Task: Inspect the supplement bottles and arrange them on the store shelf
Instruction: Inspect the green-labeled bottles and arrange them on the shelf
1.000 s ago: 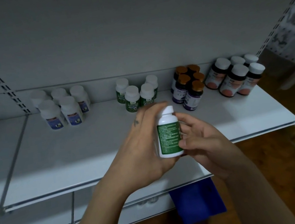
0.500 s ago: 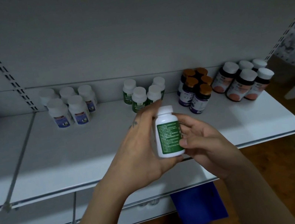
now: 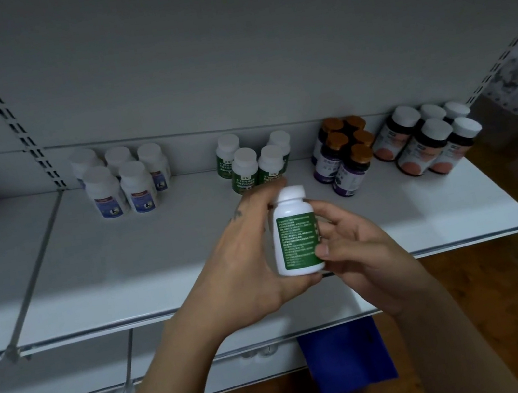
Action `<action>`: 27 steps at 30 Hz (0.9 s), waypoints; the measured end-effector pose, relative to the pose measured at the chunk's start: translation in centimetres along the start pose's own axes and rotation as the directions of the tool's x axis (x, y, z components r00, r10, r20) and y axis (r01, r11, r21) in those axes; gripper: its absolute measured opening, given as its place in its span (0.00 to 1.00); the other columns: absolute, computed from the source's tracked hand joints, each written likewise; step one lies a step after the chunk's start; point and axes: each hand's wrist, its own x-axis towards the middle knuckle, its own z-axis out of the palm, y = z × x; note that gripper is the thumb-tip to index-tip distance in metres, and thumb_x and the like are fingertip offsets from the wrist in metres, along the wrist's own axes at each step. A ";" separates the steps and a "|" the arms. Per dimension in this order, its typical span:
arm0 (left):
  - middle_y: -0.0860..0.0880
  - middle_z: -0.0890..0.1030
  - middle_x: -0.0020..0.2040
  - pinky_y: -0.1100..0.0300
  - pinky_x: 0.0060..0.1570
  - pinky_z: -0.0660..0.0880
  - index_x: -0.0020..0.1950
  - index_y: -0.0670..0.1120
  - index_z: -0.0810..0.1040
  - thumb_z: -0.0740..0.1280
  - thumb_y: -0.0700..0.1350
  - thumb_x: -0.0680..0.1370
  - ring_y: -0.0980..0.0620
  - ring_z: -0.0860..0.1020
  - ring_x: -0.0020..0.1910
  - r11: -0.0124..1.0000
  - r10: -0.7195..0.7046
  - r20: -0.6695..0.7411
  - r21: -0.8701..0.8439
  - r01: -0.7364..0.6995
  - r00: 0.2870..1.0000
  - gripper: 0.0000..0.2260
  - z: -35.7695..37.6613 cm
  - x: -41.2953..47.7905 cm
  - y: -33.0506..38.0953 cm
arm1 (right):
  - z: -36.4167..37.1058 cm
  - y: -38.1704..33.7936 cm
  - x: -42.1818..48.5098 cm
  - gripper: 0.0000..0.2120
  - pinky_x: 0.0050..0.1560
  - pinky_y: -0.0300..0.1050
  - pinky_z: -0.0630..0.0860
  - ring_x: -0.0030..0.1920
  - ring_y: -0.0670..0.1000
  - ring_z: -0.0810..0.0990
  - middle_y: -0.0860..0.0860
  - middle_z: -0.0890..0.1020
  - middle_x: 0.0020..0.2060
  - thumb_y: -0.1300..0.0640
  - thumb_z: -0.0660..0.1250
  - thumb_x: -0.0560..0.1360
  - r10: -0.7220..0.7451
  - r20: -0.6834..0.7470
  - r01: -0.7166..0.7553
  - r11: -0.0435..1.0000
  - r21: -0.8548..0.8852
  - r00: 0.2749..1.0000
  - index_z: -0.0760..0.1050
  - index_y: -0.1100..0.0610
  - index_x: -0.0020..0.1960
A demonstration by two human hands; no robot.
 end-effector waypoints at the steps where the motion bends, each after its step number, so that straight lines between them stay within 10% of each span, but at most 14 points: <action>1: 0.59 0.70 0.64 0.77 0.56 0.64 0.71 0.56 0.61 0.81 0.52 0.64 0.67 0.68 0.62 1.000 -0.002 -0.003 -0.012 0.002 1.000 0.42 0.1 -0.1 0.0 | -0.1 0.0 -0.1 0.27 0.49 0.47 0.79 0.53 0.57 0.80 0.61 0.81 0.55 0.68 0.63 0.70 0.005 0.002 -0.005 1.000 0.016 1.000 0.70 0.61 0.68; 6: 0.64 0.71 0.63 0.72 0.58 0.68 0.72 0.58 0.61 0.81 0.54 0.63 0.66 0.71 0.62 0.994 -0.078 -0.008 -0.079 0.077 0.997 0.43 0.5 -0.6 -0.1 | -0.8 0.4 -0.2 0.24 0.61 0.67 0.71 0.59 0.73 0.76 0.71 0.77 0.59 0.65 0.62 0.73 0.032 0.011 -0.033 0.996 0.082 0.999 0.69 0.61 0.69; 12: 0.61 0.63 0.70 0.73 0.66 0.60 0.75 0.60 0.52 0.78 0.56 0.67 0.61 0.63 0.70 0.989 -0.143 0.040 0.047 0.141 0.989 0.45 1.9 -1.0 -1.0 | -0.7 1.3 0.1 0.27 0.47 0.47 0.80 0.52 0.56 0.83 0.58 0.83 0.54 0.63 0.71 0.67 0.021 -0.118 -0.028 0.998 -0.054 0.993 0.73 0.58 0.65; 27: 0.63 0.63 0.63 0.79 0.60 0.59 0.75 0.55 0.57 0.79 0.54 0.65 0.67 0.64 0.63 0.977 -0.120 -0.036 0.175 0.124 0.992 0.44 3.1 -0.9 1.0 | -2.0 0.1 -1.0 0.27 0.45 0.41 0.80 0.50 0.50 0.84 0.55 0.84 0.52 0.65 0.77 0.64 0.032 -0.093 -0.043 0.992 -0.121 0.995 0.76 0.57 0.62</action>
